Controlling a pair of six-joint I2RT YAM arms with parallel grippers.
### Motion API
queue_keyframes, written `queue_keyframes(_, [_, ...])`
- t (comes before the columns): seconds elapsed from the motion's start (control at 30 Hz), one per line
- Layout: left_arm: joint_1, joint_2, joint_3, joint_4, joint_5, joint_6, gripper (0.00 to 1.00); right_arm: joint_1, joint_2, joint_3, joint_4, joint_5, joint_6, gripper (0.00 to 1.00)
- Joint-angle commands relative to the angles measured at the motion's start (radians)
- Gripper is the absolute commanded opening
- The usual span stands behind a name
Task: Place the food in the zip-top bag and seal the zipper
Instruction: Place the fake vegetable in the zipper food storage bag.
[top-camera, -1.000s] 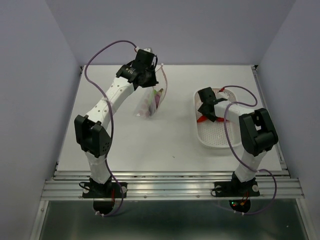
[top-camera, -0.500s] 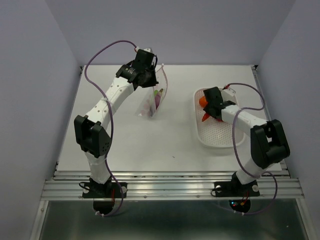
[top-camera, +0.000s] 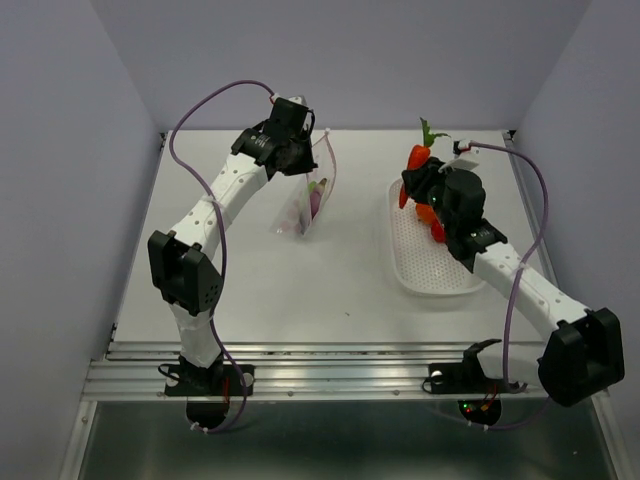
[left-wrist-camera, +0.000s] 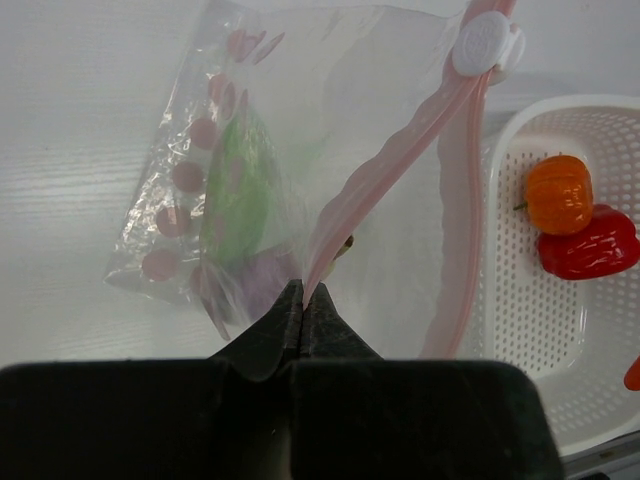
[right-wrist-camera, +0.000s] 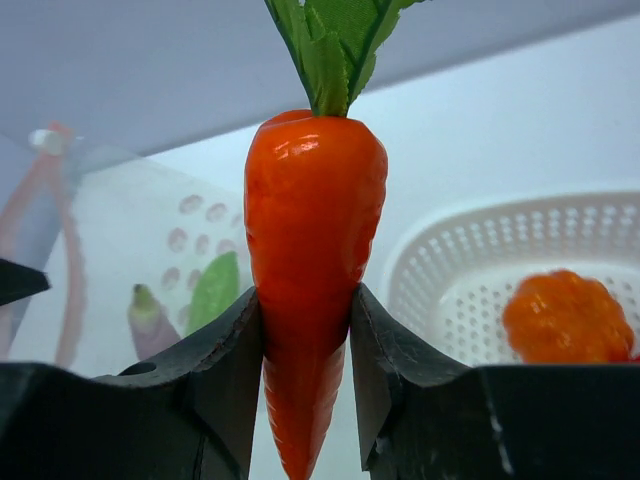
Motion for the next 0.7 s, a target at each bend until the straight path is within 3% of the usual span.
queue_keyframes(0.0, [0.006,-0.033,0.043,0.013,0.017,0.007,0.00,0.083,0.024,0.074,0.293,-0.162,-0.148,0.13])
queue_keyframes(0.2, [0.004,-0.026,0.044,0.016,0.027,-0.003,0.00,0.229,0.161,0.173,0.484,-0.132,-0.225,0.10])
queue_keyframes(0.33, [0.004,-0.022,0.052,0.015,0.029,-0.007,0.00,0.257,0.272,0.243,0.563,-0.131,-0.206,0.09])
queue_keyframes(0.67, [0.004,-0.022,0.055,0.016,0.029,-0.026,0.00,0.337,0.434,0.335,0.605,0.045,-0.222,0.09])
